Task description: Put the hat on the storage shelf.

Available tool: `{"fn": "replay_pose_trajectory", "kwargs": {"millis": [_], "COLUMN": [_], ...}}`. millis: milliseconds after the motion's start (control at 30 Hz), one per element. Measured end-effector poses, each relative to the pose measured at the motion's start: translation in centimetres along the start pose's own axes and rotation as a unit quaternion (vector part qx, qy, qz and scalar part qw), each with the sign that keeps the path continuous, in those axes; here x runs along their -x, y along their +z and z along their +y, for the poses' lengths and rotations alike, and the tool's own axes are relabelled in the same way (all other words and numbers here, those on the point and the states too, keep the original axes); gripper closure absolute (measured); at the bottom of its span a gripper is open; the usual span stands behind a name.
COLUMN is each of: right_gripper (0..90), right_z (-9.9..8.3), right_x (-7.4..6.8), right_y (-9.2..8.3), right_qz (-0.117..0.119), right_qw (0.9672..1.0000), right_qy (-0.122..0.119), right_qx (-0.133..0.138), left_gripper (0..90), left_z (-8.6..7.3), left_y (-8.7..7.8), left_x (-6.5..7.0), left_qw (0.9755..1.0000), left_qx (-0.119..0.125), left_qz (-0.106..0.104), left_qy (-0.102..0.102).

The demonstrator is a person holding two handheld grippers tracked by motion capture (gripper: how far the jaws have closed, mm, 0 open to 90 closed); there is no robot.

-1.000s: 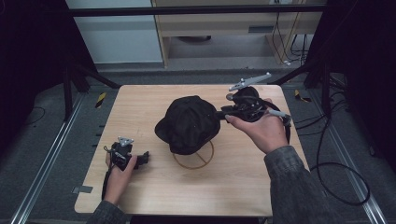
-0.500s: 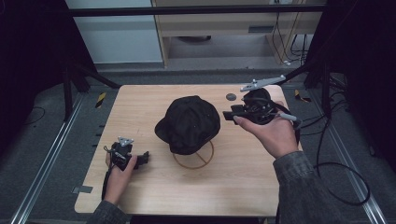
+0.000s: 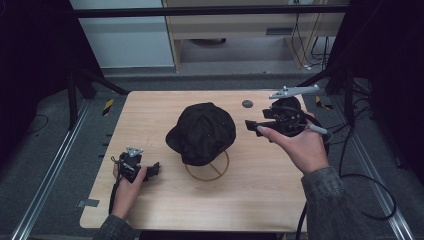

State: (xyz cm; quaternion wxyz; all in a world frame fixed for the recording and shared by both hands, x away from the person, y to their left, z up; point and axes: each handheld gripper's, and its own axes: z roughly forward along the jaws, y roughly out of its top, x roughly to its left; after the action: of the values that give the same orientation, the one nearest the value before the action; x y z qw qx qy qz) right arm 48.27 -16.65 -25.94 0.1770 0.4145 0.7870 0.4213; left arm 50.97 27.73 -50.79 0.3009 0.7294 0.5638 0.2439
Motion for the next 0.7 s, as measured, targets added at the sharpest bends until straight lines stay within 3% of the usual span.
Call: {"fn": "replay_pose_trajectory", "kwargs": {"millis": [267,700], "right_gripper": [12.9,7.7], "right_z": [-0.7,-3.3], "right_x": [0.7,1.8], "right_y": [-0.3,-0.7], "right_qz": [-0.029,-0.052], "right_qw": [0.9995,0.9983], "right_qy": [0.004,0.008], "right_qx": [0.013,0.024], "left_gripper": [0.0,0.0], "left_z": [0.0,0.0], "left_y": [0.0,0.0], "left_x": [0.0,0.0], "left_qw": [1.0000,1.0000], "left_qx": [0.000,0.000], "left_qz": [0.000,0.000], "left_qy": [0.000,0.000]}}
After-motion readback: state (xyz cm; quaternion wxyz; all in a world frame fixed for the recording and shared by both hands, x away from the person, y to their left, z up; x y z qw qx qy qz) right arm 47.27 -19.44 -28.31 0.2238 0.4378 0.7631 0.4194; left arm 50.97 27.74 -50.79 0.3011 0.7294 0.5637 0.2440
